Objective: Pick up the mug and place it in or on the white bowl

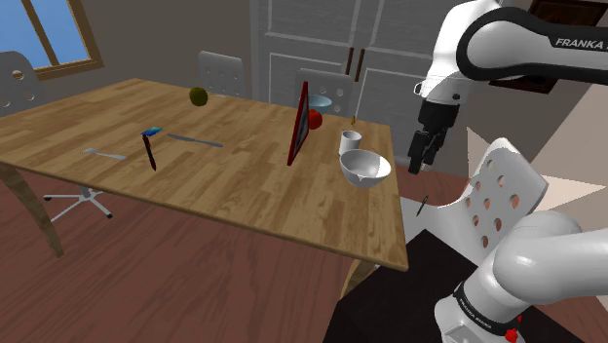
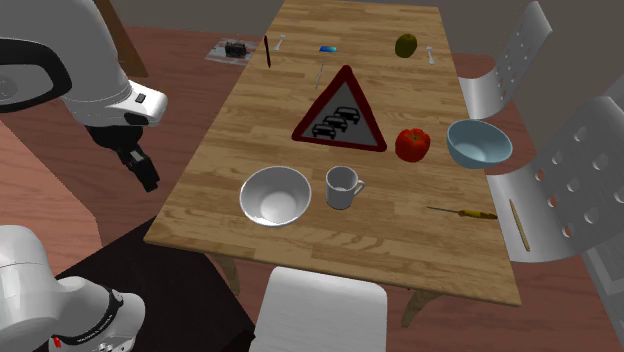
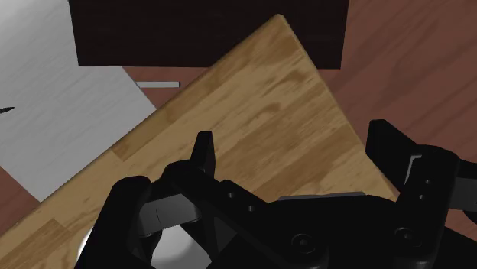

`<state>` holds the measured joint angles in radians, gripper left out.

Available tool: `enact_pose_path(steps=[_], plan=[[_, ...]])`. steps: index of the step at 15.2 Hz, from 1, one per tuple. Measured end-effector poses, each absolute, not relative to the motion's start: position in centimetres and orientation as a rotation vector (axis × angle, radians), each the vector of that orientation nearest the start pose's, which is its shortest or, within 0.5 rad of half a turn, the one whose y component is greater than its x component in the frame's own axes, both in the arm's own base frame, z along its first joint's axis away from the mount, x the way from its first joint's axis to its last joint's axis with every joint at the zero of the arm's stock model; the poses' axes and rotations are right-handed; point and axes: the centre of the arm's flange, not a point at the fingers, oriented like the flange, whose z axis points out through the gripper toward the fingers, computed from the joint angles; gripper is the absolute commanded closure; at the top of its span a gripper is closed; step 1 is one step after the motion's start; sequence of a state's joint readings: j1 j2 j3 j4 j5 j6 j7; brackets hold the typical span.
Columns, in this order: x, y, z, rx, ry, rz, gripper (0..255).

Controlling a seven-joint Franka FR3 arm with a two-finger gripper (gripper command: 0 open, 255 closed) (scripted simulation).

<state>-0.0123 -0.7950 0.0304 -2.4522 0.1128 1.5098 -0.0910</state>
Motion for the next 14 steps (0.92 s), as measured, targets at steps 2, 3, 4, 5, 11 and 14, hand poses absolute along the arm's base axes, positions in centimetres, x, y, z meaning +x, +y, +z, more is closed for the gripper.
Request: enact_pose_path(steps=[2,3,4,5,11,14], plan=[[29.8,1.7,54.2,-3.036,-0.147,0.216,0],[30.5,1.4,53.9,-3.039,-0.148,0.213,0],[31.2,0.8,53.5,-3.044,-0.148,0.208,0],[32.4,0.8,52.9,-3.048,-0.149,0.204,0],[38.8,-1.9,50.2,-3.079,-0.152,0.17,0],[42.0,-3.2,49.0,-3.094,-0.154,0.152,0]])
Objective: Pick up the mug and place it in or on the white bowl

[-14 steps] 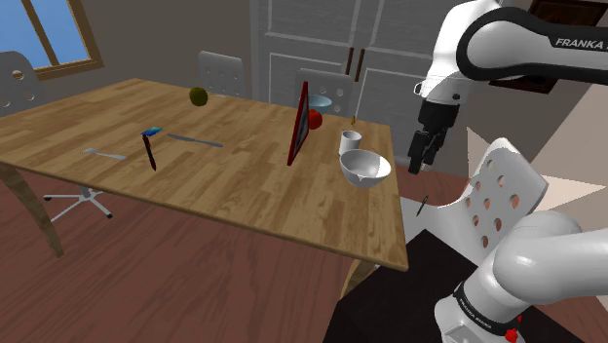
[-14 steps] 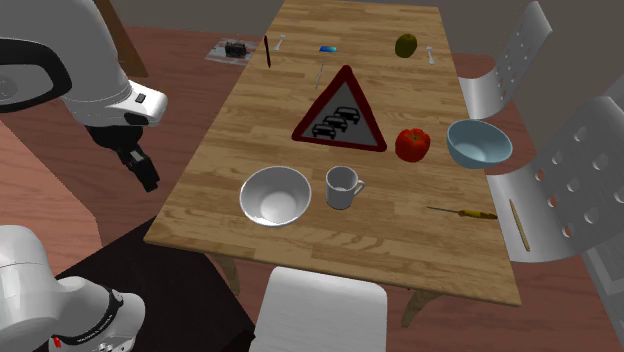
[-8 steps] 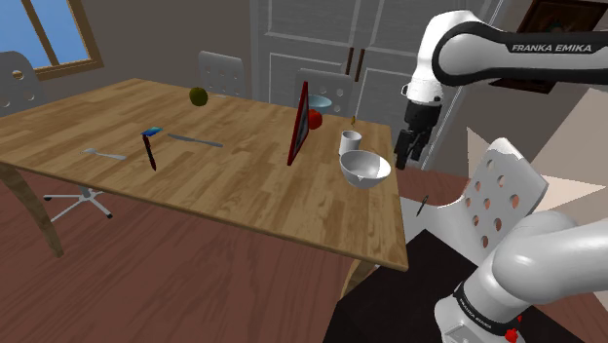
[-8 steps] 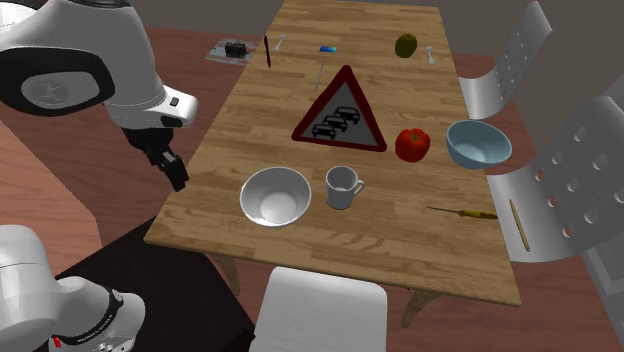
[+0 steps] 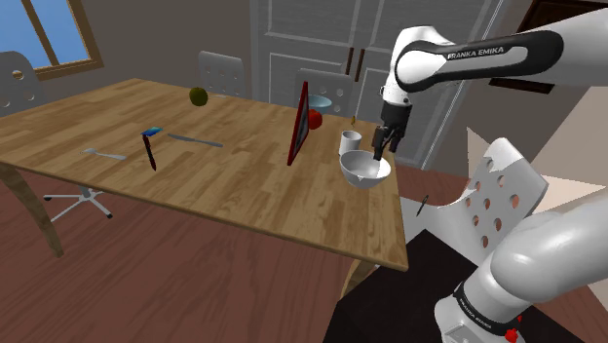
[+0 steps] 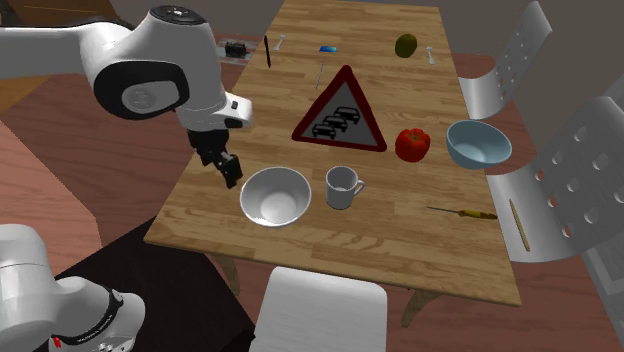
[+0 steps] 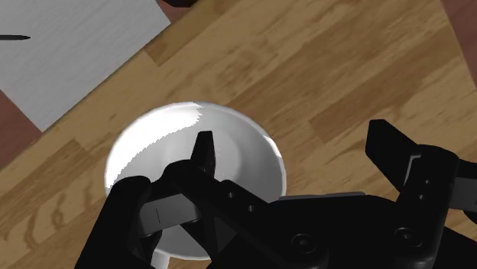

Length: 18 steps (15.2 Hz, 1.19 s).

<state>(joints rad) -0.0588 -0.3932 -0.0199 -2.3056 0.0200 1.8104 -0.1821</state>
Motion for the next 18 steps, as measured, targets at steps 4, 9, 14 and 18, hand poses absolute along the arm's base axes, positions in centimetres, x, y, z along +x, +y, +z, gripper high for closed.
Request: enact_pose_path(steps=[4,9,14,18], plan=[[46.4,-5.1,47.3,-3.114,-0.156,0.127,0],[51.8,-7.3,45.4,-3.139,-0.16,0.097,0],[57.1,-9.5,43.5,-3.164,-0.162,0.067,0],[61.5,-11.5,42.3,-3.184,-0.165,0.042,0]])
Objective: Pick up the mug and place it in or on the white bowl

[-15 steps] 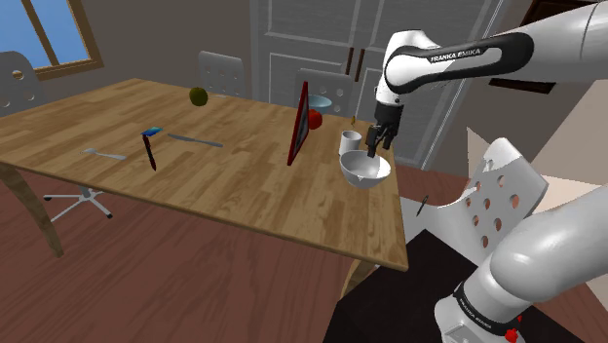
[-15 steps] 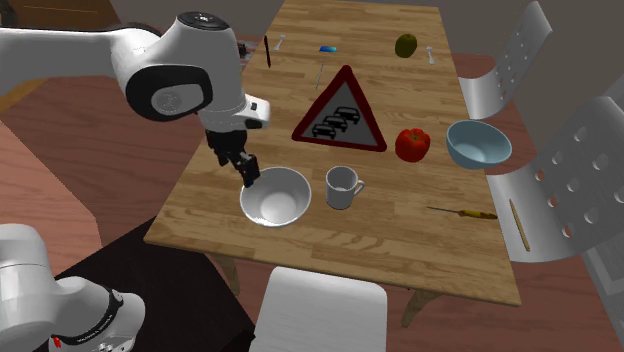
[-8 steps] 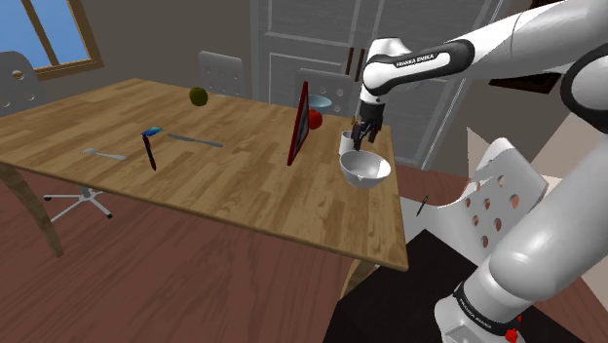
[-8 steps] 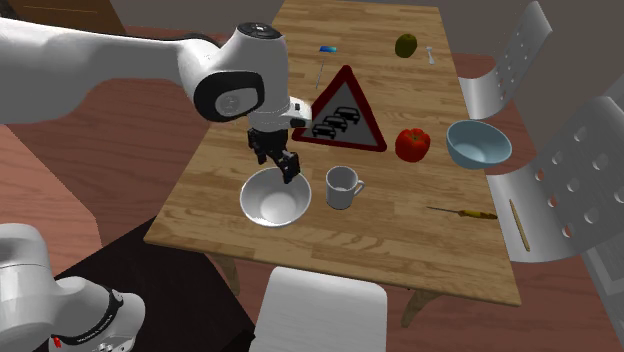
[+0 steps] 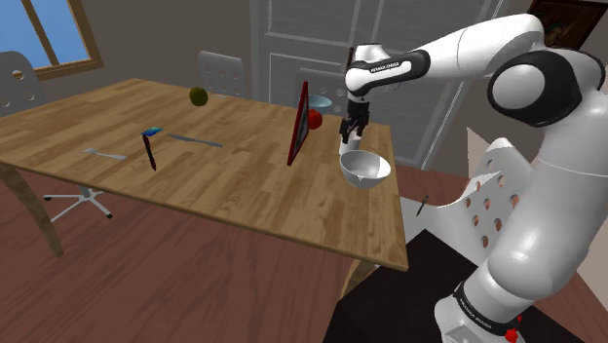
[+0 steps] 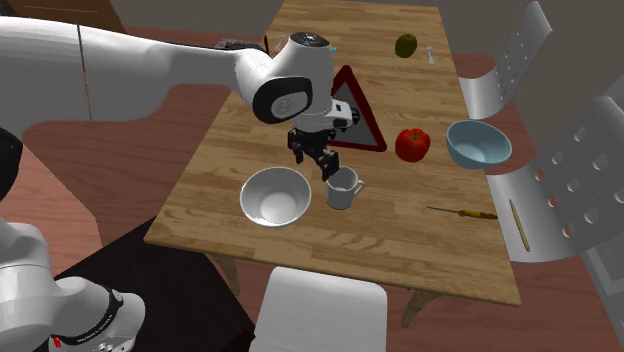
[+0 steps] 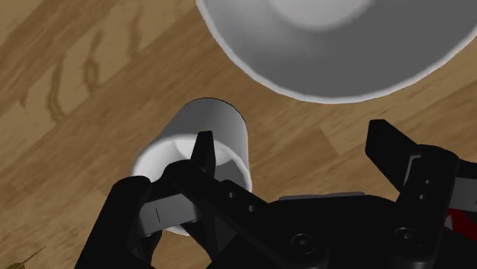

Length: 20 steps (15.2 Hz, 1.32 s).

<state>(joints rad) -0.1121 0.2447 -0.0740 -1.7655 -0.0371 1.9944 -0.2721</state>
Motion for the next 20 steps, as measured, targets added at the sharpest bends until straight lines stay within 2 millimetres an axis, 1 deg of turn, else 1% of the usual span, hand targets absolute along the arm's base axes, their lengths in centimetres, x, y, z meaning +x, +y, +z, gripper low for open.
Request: enact_pose_path(steps=[3,5,8,12,18,19,20], plan=[[64.6,-12.9,41.7,-3.198,-0.167,0.025,0],[65.7,-13.3,41.0,-3.203,-0.167,0.019,0],[66.1,-13.5,39.7,-3.204,-0.168,0.017,0],[66.1,-13.7,37.4,-3.204,-0.169,0.018,0],[66.1,-13.7,37.1,-3.204,-0.168,0.017,0],[66.1,-13.7,37.1,-3.204,-0.168,0.017,255],[66.1,-13.7,37.1,-3.204,-0.168,0.017,255]])
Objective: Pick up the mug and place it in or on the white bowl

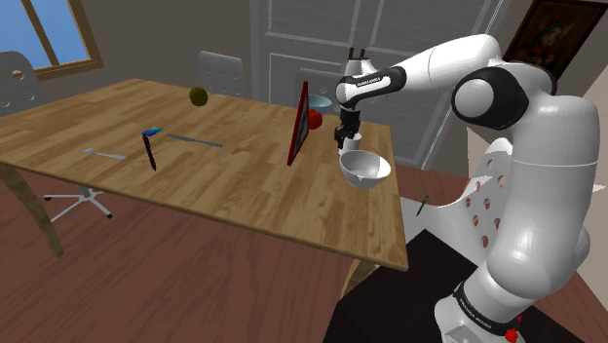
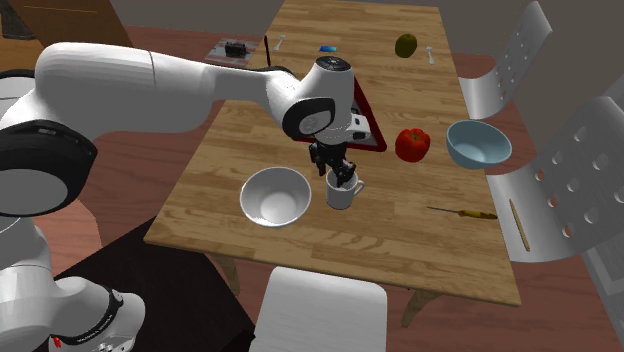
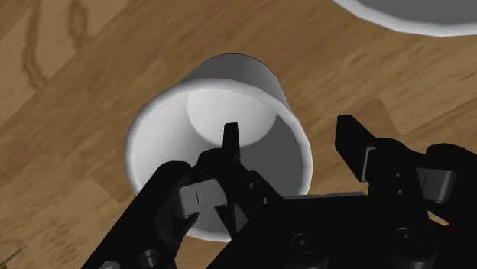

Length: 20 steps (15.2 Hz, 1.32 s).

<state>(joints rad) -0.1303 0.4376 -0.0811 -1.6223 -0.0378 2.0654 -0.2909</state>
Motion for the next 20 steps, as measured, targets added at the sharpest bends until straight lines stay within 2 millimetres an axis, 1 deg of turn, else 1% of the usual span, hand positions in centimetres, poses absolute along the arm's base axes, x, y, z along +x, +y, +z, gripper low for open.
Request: enact_pose_path(steps=[9,10,14,20], plan=[[66.1,-13.7,37.1,-3.204,-0.168,0.017,255],[66.1,-13.7,37.3,-3.204,-0.168,0.017,255],[66.1,-13.8,39.1,-3.204,-0.168,0.016,255],[66.1,-13.8,42.4,-3.204,-0.169,0.016,255]])
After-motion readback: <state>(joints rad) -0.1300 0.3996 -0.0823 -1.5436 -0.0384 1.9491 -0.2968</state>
